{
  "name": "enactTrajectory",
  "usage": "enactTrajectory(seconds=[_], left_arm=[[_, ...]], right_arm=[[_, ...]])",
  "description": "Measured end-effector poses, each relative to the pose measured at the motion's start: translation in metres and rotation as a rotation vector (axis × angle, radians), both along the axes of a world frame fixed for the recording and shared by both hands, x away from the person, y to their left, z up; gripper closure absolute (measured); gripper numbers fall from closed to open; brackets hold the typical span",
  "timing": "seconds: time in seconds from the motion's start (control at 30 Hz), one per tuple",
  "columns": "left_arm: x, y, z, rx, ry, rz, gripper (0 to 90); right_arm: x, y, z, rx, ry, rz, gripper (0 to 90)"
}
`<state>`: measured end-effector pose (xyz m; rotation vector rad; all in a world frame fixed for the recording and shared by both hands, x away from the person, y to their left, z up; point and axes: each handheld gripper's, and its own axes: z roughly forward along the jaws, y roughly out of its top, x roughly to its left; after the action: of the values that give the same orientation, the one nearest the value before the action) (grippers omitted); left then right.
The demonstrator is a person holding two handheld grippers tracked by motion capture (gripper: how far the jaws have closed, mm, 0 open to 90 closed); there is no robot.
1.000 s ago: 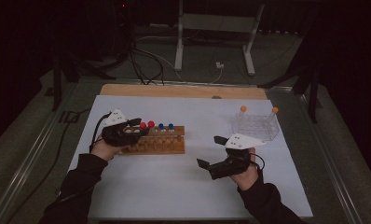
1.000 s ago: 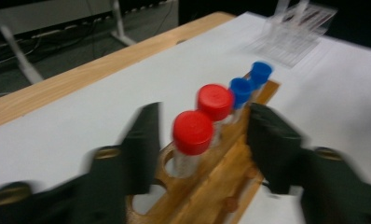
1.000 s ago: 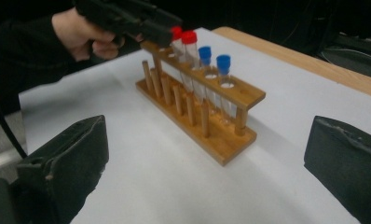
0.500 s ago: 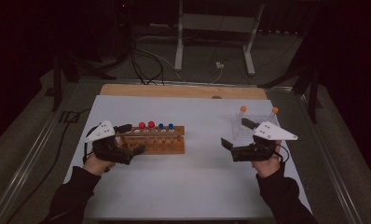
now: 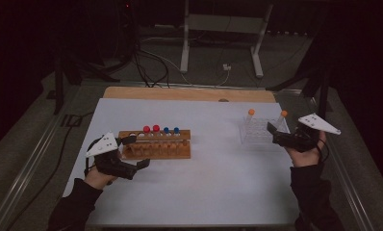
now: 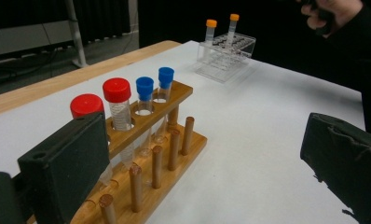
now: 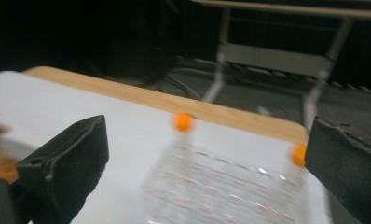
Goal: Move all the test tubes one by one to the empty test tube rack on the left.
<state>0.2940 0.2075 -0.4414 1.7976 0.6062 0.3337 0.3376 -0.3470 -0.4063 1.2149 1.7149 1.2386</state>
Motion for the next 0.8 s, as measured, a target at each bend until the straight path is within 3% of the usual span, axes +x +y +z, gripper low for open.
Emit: enactTrajectory(seconds=[0.13, 0.2, 0.33, 0.8], left_arm=[[0.000, 0.001, 0.001, -0.007, -0.003, 0.009, 2.1], [0.000, 0.001, 0.000, -0.007, 0.000, 0.007, 2.1], [0.001, 0.001, -0.001, -0.007, 0.003, 0.006, 2.1], [0.001, 0.001, 0.000, -0.008, 0.004, 0.006, 2.1]], right_arm=[[0.013, -0.018, -0.014, 0.014, 0.045, -0.086, 0.6], [0.020, -0.024, -0.021, 0.011, 0.069, -0.135, 6.0], [0.034, -0.033, -0.034, 0.017, 0.121, -0.176, 7.4], [0.065, -0.040, -0.054, 0.019, 0.215, -0.218, 46.4]])
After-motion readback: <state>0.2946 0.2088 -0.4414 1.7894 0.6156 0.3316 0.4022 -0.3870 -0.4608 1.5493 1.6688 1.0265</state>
